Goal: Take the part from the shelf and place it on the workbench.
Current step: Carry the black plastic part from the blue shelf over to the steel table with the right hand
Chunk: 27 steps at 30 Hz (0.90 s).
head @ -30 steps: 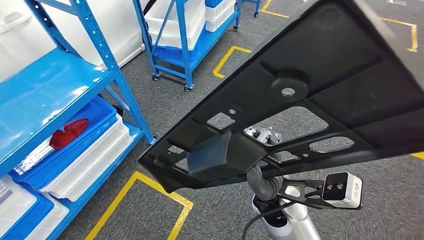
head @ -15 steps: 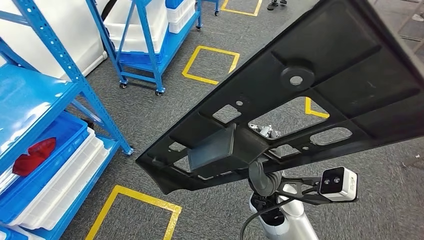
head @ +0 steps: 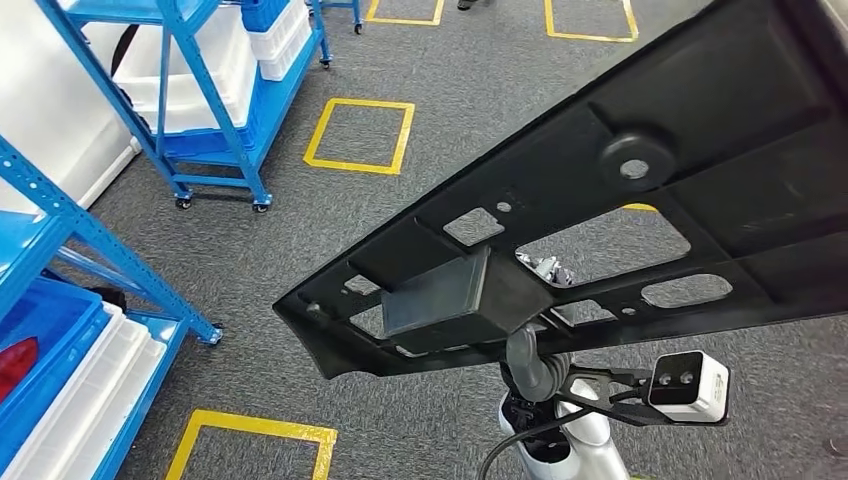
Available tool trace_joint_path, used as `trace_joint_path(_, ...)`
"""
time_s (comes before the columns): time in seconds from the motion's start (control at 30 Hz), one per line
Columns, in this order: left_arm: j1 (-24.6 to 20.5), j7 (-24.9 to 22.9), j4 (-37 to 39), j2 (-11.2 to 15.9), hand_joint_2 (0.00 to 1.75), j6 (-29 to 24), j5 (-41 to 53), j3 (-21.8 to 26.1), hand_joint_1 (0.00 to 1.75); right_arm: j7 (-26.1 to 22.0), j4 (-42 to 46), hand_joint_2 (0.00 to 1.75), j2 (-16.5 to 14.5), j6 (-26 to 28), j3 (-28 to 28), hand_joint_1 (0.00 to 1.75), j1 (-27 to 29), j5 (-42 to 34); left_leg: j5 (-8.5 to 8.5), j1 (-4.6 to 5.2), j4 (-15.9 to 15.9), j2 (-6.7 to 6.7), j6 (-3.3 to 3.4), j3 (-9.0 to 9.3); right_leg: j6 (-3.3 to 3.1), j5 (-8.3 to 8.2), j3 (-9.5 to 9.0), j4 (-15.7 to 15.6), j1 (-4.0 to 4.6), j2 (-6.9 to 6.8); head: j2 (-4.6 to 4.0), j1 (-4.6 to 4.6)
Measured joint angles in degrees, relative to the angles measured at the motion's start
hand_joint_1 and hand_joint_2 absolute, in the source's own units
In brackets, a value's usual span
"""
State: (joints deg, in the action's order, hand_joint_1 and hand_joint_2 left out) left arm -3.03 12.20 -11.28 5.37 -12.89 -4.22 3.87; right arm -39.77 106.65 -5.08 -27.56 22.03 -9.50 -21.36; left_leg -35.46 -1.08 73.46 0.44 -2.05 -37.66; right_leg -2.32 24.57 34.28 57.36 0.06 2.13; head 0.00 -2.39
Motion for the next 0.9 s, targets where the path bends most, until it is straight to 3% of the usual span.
trace_joint_path(0.03, 0.1, 0.0, 0.0, 0.1, 1.75, 0.1, 0.1, 0.1, 0.0, 0.0, 0.1, 1.75, 0.0, 0.0, 0.0, 1.36, 0.3, 0.2, 0.76, -0.02, 0.3, -0.06, -0.01, -0.44, 0.01, 0.01, -0.06, 0.1, 0.03, 0.83, 0.0, 0.01)
trace_joint_path(0.1, 0.1, 0.1, 0.0, 0.4, 1.75, 0.4, 0.4, 0.2, 0.0, 0.0, 0.5, 1.75, -0.1, 0.0, -0.1, 1.36, 0.8, 0.5, 5.15, -0.15, -5.7, -0.95, 0.08, 1.75, 0.19, 0.13, -0.21, 0.3, -0.01, 2.51, 0.0, 0.01)
trace_joint_path(0.17, 0.0, 0.0, 0.0, 0.7, 1.75, 0.5, 0.7, 0.2, 0.0, 0.0, 0.8, 1.75, -0.3, 0.1, -0.2, 1.36, 1.0, 0.7, 8.35, -0.45, -13.0, -4.17, 0.21, 4.75, 0.66, 0.31, 0.03, 0.8, -0.04, 3.95, 0.0, 0.01)
trace_joint_path(0.23, -0.1, -0.3, 0.0, 0.8, 1.75, 0.6, 0.9, 0.3, 0.0, -0.1, 1.0, 1.75, -0.5, 0.2, -0.3, 1.36, 1.2, 0.8, 8.66, -0.45, -15.3, -6.01, 0.5, 5.64, 1.39, 0.19, 0.61, 1.1, -0.23, 5.25, 0.0, 0.01)
trace_joint_path(0.3, -0.4, -0.6, 0.0, 0.8, 1.75, 0.7, 1.0, 0.3, 0.0, -0.1, 1.1, 1.75, -0.5, 0.2, -0.5, 1.36, 1.6, 0.9, 8.9, -0.37, -15.7, -4.57, 1.11, 5.78, 2.15, -0.06, 0.97, 1.1, -0.44, 6.37, 0.0, 0.0)
trace_joint_path(0.37, -0.5, -0.8, 0.0, 0.7, 1.75, 0.9, 1.1, 0.3, 0.0, -0.1, 1.2, 1.75, -0.5, 0.2, -0.7, 1.36, 1.9, 1.0, 9.2, -0.42, -16.2, -2.88, 1.96, 6.07, 2.64, 1.18, 1.99, 3.0, -0.27, 4.08, 0.0, 0.01)
trace_joint_path(0.43, -0.3, -0.9, 0.0, 0.6, 1.75, 1.0, 1.2, 0.3, 0.0, -0.1, 1.2, 1.75, -0.5, 0.1, -1.0, 1.36, 2.0, 1.3, 9.24, -0.15, -16.4, -1.18, 2.59, 6.19, 3.02, 4.6, 5.16, 9.5, -0.24, 0.03, 0.0, 0.03)
trace_joint_path(0.5, -0.1, -1.0, 0.0, 0.4, 1.75, 1.0, 1.1, 0.3, 0.0, -0.1, 1.1, 1.75, -0.4, -0.1, -1.1, 1.36, 2.3, 1.8, 9.13, 0.15, -16.4, 0.64, 2.78, 6.17, 3.39, 7.33, 8.78, 16.6, -0.5, -1.49, 0.0, 0.03)
trace_joint_path(0.53, 0.0, -1.0, 0.0, 0.3, 1.75, 1.1, 1.1, 0.3, 0.0, -0.1, 1.0, 1.75, -0.4, -0.2, -1.2, 1.36, 2.5, 2.0, 9.06, 0.22, -16.4, 1.51, 2.77, 6.18, 3.5, 7.25, 9.36, 17.8, -0.63, -1.72, 0.0, 0.03)
trace_joint_path(0.57, -0.1, -1.1, 0.0, 0.1, 1.75, 1.2, 1.0, 0.3, 0.0, -0.1, 0.9, 1.75, -0.3, -0.3, -1.3, 1.36, 2.6, 2.1, 8.98, 0.25, -16.4, 2.28, 2.71, 6.24, 3.54, 6.09, 8.6, 16.4, -0.71, -1.97, 0.0, 0.03)
trace_joint_path(0.63, -0.3, -1.3, 0.0, -0.4, 1.75, 1.4, 0.9, 0.3, 0.0, -0.1, 0.6, 1.75, -0.2, -0.7, -1.3, 1.36, 2.4, 2.2, 8.75, 0.29, -16.4, 3.57, 2.43, 6.54, 3.32, 2.56, 4.16, 8.2, -0.71, -3.58, 0.0, 0.03)
trace_joint_path(0.7, -0.3, -1.5, 0.0, -0.9, 1.75, 1.4, 0.8, 0.3, 0.0, 0.0, 0.5, 1.75, -0.2, -1.2, -1.3, 1.36, 2.1, 2.3, 8.46, 0.51, -16.4, 4.56, 1.9, 6.84, 2.69, 0.84, 0.73, 1.9, -0.29, -5.4, 0.0, 0.03)
trace_joint_path(0.73, -0.3, -1.5, 0.0, -1.1, 1.75, 1.3, 0.7, 0.3, 0.0, 0.0, 0.4, 1.75, -0.2, -1.3, -1.3, 1.36, 1.8, 2.3, 8.32, 0.61, -16.4, 5.02, 1.58, 6.98, 2.34, 0.85, 0.23, 0.8, -0.03, -5.73, 0.0, 0.03)
trace_joint_path(0.8, -0.4, -1.5, 0.0, -1.6, 1.75, 1.3, 0.5, 0.4, 0.0, 0.0, 0.2, 1.75, -0.1, -1.5, -1.3, 1.36, 1.4, 2.6, 8.11, 0.57, -16.5, 5.95, 0.9, 7.27, 1.7, 0.74, 0.25, 0.6, 0.15, -4.5, 0.0, 0.03)
trace_joint_path(0.9, -0.7, -1.4, 0.0, -2.2, 1.75, 1.3, 0.5, 0.4, 0.0, 0.0, 0.0, 1.75, 0.0, -1.7, -1.3, 1.36, 0.8, 3.3, 7.06, 0.19, -15.4, 4.07, 0.14, 7.19, 0.89, 0.27, -0.17, -0.2, -0.27, -3.05, 0.0, 0.03)
